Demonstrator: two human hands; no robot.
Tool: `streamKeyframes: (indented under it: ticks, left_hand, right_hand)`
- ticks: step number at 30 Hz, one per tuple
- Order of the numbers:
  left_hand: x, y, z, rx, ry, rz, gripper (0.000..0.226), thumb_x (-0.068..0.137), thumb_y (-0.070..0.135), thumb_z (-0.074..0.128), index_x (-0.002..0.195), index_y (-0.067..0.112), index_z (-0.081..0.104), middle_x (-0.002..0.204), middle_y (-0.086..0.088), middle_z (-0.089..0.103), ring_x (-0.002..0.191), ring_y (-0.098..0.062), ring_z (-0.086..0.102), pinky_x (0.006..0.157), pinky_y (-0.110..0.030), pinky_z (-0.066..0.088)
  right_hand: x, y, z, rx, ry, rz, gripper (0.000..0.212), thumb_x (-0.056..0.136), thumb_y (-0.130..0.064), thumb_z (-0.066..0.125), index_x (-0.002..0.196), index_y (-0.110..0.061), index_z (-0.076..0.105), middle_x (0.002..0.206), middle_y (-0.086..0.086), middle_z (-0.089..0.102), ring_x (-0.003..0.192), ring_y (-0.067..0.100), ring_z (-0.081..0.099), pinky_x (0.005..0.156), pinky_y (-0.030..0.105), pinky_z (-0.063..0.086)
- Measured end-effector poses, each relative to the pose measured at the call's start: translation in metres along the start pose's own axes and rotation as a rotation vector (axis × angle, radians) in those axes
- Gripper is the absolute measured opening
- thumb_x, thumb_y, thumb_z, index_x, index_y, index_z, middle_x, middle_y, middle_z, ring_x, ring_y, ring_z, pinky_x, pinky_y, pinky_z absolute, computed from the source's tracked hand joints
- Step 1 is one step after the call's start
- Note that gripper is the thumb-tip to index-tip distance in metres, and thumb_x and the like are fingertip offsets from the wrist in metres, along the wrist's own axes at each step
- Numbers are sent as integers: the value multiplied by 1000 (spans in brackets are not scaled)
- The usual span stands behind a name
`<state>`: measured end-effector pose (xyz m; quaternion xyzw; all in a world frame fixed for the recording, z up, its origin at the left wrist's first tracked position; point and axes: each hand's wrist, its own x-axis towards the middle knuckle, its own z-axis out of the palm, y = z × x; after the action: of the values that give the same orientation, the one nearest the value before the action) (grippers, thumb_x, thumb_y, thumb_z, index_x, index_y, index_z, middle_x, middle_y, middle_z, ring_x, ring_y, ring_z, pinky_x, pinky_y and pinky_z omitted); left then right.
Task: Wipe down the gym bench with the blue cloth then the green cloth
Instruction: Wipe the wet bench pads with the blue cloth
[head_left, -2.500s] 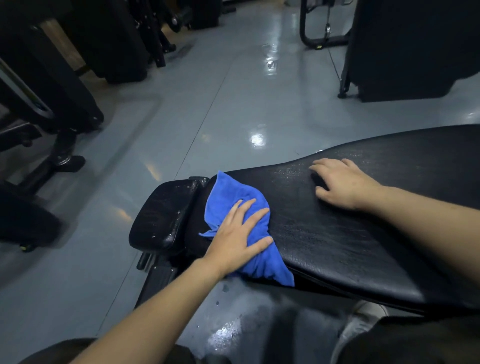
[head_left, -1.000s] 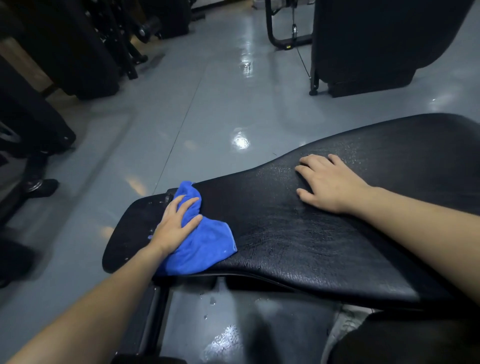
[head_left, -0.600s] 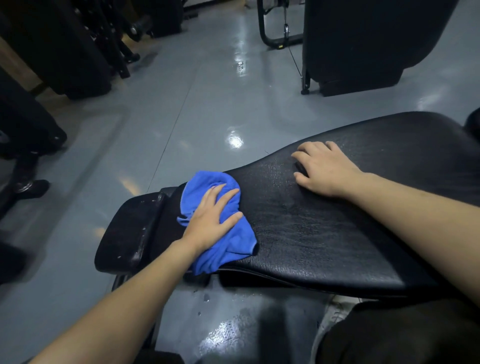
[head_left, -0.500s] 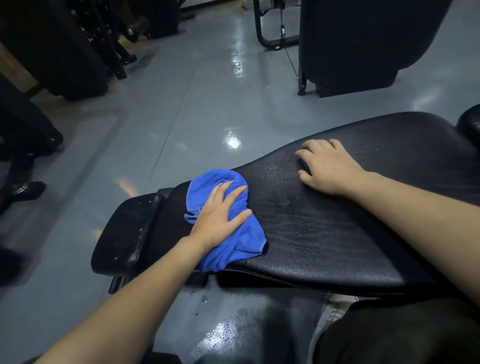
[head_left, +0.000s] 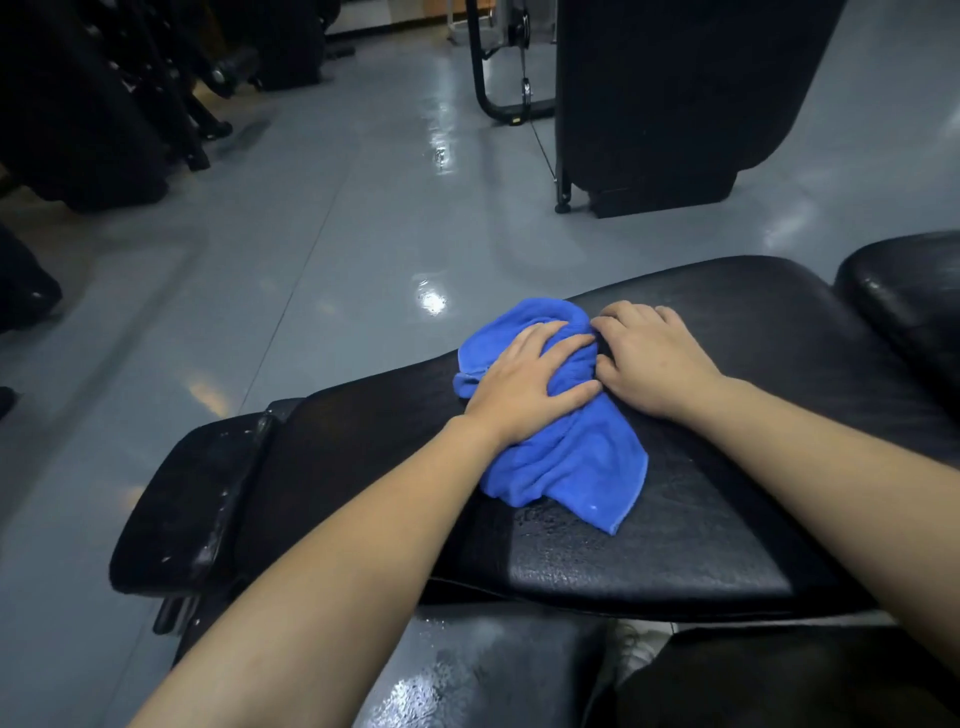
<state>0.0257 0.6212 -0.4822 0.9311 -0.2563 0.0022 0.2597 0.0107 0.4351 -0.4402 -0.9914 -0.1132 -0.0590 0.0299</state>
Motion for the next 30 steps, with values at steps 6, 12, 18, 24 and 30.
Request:
streamKeyframes:
  ticks: [6,12,18,24,30]
  left_hand:
    - [4,-27,-14,-3,10,-53,57,94,62,52,148,47,39,160,12,25,149,-9,17,119,-38,27]
    - [-31,-66,-28,-14,56,-188,55,96,59,51,147,43,40,160,9,27,150,-10,17,119,-39,25]
    - [-84,-86,-44,3,65,-282,55,97,57,51,149,44,38,162,12,24,151,-6,11,117,-32,19]
    - [-119,-90,-42,27,95,-302,58,96,60,50,150,43,37,162,12,22,150,-6,10,118,-31,19]
    - [-145,-103,-53,-2,-20,-250,74,89,74,45,154,50,21,166,15,11,153,-6,4,124,-37,16]
  right_hand:
    - [-1,-2,2,-37,-22,-22,49,92,-33,50,137,-15,52,140,8,49,131,28,44,111,49,28]
    - [2,-16,0,-40,-25,-89,46,93,-32,49,135,-14,54,137,6,50,131,24,44,112,47,27]
    - [6,-58,1,-72,-43,-233,49,94,-33,48,138,-12,51,138,6,49,133,22,42,116,47,23]
    - [10,-115,6,-60,-43,-405,66,80,-39,23,127,-8,58,124,9,59,119,27,54,109,43,34]
    - [12,-155,18,-41,-39,-533,66,84,-45,26,133,-10,53,130,6,55,122,23,50,109,38,33]
